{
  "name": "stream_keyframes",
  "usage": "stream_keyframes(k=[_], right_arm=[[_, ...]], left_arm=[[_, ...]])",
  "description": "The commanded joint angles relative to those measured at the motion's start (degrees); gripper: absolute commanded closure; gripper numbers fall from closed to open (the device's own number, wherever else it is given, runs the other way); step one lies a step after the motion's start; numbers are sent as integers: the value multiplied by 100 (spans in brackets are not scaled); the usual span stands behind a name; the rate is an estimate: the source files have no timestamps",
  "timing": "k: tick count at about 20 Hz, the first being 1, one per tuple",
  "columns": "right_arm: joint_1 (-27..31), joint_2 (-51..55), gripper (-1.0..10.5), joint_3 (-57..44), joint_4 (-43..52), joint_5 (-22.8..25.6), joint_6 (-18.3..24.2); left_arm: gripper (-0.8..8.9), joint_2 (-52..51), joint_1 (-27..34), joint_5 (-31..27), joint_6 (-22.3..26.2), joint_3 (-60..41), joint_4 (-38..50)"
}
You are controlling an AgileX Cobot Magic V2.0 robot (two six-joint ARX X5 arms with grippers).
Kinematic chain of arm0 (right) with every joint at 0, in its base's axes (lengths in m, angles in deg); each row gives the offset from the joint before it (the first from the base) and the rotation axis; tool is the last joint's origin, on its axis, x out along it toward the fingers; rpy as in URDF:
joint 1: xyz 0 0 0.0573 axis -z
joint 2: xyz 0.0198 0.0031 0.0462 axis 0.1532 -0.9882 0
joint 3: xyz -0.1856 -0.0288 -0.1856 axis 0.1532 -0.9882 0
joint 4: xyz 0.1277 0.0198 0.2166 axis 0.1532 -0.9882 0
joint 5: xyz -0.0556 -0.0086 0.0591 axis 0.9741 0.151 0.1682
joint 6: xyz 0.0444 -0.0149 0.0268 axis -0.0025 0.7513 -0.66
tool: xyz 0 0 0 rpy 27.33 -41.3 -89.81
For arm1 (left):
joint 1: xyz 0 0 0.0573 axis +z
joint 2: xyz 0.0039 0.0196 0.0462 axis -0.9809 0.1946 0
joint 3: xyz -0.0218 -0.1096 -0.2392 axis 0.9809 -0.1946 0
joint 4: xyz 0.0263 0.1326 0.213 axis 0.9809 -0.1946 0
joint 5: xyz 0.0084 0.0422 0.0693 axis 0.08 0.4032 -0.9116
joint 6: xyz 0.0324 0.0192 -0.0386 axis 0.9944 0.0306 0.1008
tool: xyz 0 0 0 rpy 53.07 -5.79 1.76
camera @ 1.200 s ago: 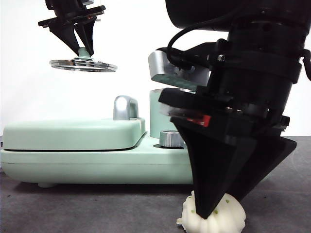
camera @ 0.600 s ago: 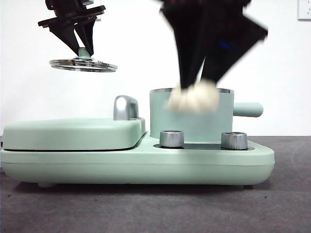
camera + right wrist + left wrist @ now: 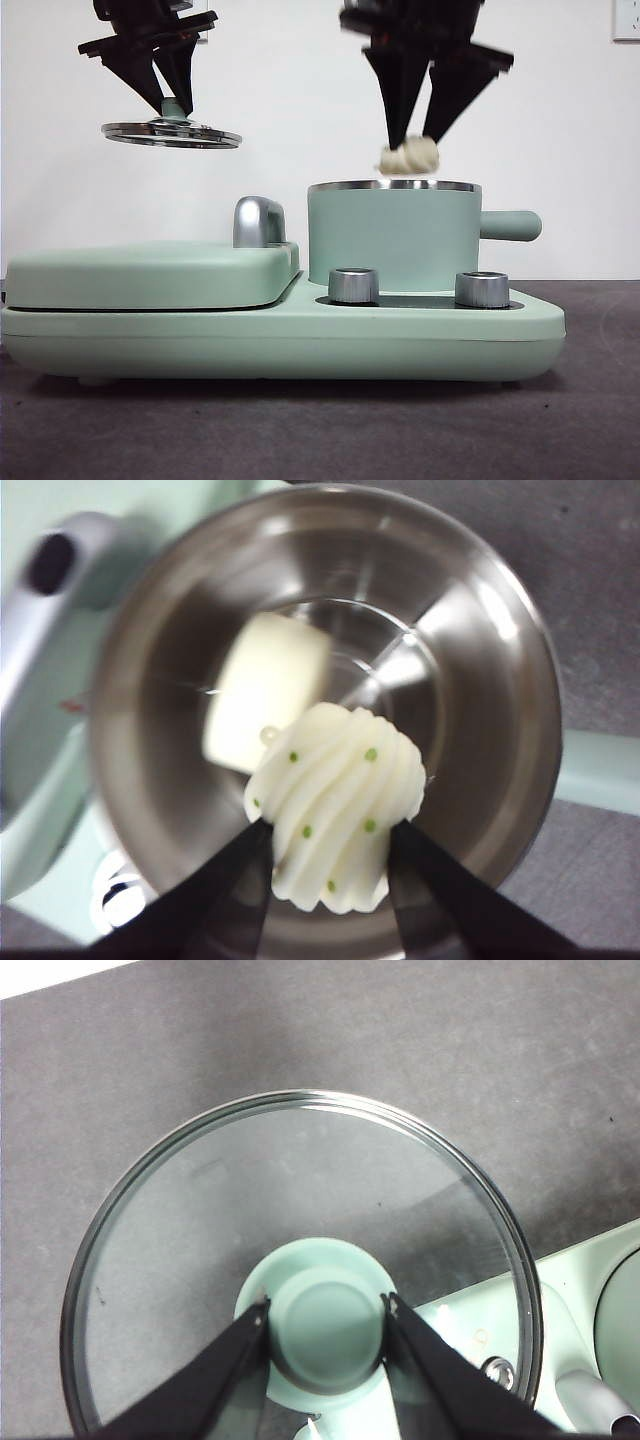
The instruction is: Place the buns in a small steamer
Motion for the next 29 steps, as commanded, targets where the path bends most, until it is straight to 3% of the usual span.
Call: stream_keyframes(k=[1, 9, 13, 20, 29], right_arm=[[81, -319, 774, 146, -87, -4, 101], [144, -754, 772, 146, -184, -22, 168], [149, -754, 657, 146, -131, -17, 210], [151, -695, 646, 356, -284, 26, 203], [151, 557, 646, 704, -1078, 31, 205]], left_arm=[[700, 0, -17, 35, -26, 245, 120], [700, 0, -17, 184, -46, 245, 127], [700, 0, -17, 195, -46, 245, 136], [700, 0, -17, 195, -70, 245, 138], [700, 0, -160, 557, -149, 245, 107]])
